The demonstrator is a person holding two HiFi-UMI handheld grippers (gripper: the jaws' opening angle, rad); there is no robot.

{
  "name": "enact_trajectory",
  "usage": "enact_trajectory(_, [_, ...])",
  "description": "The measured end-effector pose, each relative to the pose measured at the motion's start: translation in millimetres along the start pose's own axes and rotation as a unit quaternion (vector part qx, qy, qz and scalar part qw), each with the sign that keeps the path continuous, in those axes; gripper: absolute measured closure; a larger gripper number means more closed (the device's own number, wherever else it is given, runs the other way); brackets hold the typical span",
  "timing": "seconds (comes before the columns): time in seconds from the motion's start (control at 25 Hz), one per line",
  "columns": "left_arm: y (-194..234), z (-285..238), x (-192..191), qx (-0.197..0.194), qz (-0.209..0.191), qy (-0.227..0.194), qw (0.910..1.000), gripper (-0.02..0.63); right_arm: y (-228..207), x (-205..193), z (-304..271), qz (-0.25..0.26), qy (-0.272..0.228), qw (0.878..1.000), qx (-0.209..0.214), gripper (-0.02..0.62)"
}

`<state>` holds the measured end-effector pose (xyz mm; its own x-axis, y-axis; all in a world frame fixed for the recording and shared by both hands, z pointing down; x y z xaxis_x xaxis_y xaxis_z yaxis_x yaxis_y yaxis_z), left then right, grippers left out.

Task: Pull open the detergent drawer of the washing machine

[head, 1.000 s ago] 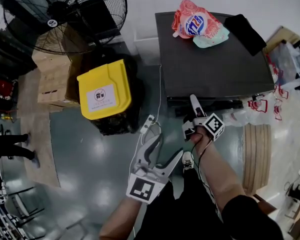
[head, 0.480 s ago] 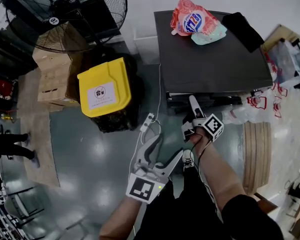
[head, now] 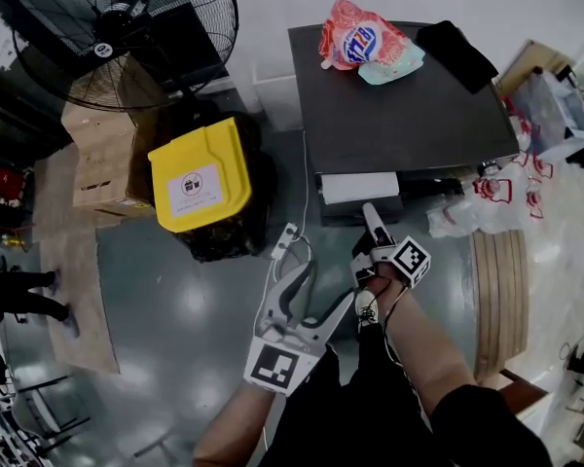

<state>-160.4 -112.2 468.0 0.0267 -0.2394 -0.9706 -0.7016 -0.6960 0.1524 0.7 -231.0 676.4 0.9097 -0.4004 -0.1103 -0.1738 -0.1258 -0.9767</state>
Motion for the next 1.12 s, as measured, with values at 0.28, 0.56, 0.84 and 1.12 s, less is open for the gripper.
enact_trajectory(0.28, [-17,7,-2,-0.018,-0.007,0.0,0.9998,0.333,-9,-14,37,-0.004,0.002,1.0,-0.005,0.121])
enact_trajectory(0.56, [-33,18,-4,-0.03,-0.014,0.001,0.9995,0.333,-13,-23,62,-0.008,-0.002,1.0,-0.01,0.121])
enact_trajectory(0.84, [-41,29,-5,-0.034,-0.018,0.001,0.9993,0.333,-15,-30,77,-0.014,-0.01,1.0,-0.013,0.123])
enact_trajectory(1.12, [-41,33,-5,-0.039,-0.019,0.0,0.9991,0.333,-16,-33,82,-0.014,-0.012,1.0,-0.008,0.124])
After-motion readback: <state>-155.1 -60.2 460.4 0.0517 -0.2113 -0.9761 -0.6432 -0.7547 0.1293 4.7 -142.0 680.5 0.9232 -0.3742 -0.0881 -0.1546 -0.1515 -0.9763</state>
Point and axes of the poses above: the fingertips, and each gripper's own axes: z backward along the fingers, y to its left, x out of its top, the point moved 6 cm from there along z, backward along the fingers, and after that the axes turned 2 degrees about -x, right-handed, at the moved point
